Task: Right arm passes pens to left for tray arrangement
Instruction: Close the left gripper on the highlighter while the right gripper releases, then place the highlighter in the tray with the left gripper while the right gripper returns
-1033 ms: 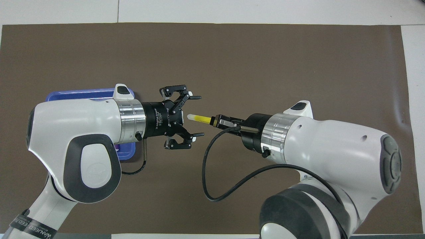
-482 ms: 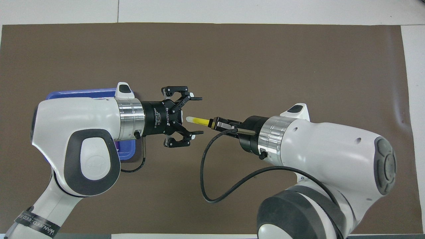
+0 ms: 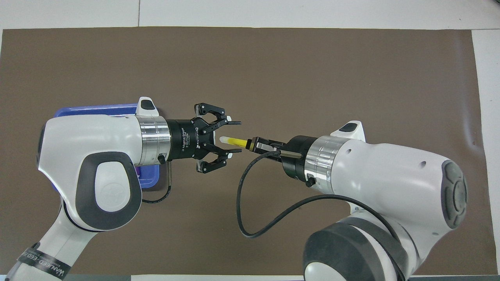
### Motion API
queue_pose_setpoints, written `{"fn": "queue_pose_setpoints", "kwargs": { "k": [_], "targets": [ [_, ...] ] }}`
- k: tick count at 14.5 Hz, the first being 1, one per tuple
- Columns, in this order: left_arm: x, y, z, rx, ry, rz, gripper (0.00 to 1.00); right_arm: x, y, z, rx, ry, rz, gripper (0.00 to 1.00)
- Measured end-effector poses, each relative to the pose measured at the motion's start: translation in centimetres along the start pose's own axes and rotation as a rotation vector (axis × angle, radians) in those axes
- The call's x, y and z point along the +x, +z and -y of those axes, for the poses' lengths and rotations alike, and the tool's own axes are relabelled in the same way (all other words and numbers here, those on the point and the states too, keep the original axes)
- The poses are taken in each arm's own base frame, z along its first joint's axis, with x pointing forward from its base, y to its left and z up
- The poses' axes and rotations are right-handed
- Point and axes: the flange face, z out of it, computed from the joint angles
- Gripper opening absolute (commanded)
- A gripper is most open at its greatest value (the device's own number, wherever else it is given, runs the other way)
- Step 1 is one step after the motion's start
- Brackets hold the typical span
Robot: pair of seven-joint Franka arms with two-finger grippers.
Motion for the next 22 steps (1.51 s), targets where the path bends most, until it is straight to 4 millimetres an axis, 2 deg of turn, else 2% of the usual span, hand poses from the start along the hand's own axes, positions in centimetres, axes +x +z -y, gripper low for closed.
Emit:
{"fn": "queue_pose_setpoints", "kwargs": {
  "k": [1, 7, 8, 9, 10, 13, 15, 19, 22],
  "targets": [
    [0.0, 0.1, 0.1, 0.004, 0.0, 0.001, 0.0, 0.1, -0.1, 0.0, 0.001, 0.001, -0.003, 0.0],
    [0.0, 0.2, 0.3, 0.017, 0.042, 0.003, 0.0, 0.5, -0.2, -0.2, 0.005, 0.005, -0.018, 0.0],
    [0.0, 0.2, 0.3, 0.017, 0.045, 0.003, 0.0, 0.5, -0.2, -0.2, 0.005, 0.005, -0.018, 0.05],
    [0.0, 0.2, 0.3, 0.017, 0.046, 0.003, 0.0, 0.5, -0.2, -0.2, 0.005, 0.005, -0.018, 0.61],
    [0.0, 0.2, 0.3, 0.018, 0.047, 0.003, 0.0, 0.5, -0.2, -0.3, 0.005, 0.005, -0.018, 1.0],
    [0.3, -0.2, 0.1, 0.005, 0.042, 0.0, 0.0, 0.2, 0.0, -0.4, -0.007, 0.005, 0.006, 1.0],
    [0.6, -0.5, -0.2, -0.003, 0.037, -0.002, 0.0, 0.1, 0.1, -1.3, -0.046, 0.011, 0.065, 1.0],
    [2.0, -1.9, -1.1, -0.032, 0.071, -0.023, 0.0, 1.1, -1.6, -4.4, -0.22, -0.106, 0.131, 1.0],
    [4.3, -3.0, -1.8, -0.024, 0.179, -0.091, 0.0, 2.1, -3.8, -7.7, -0.43, -0.226, 0.16, 1.0]
  ]
}}
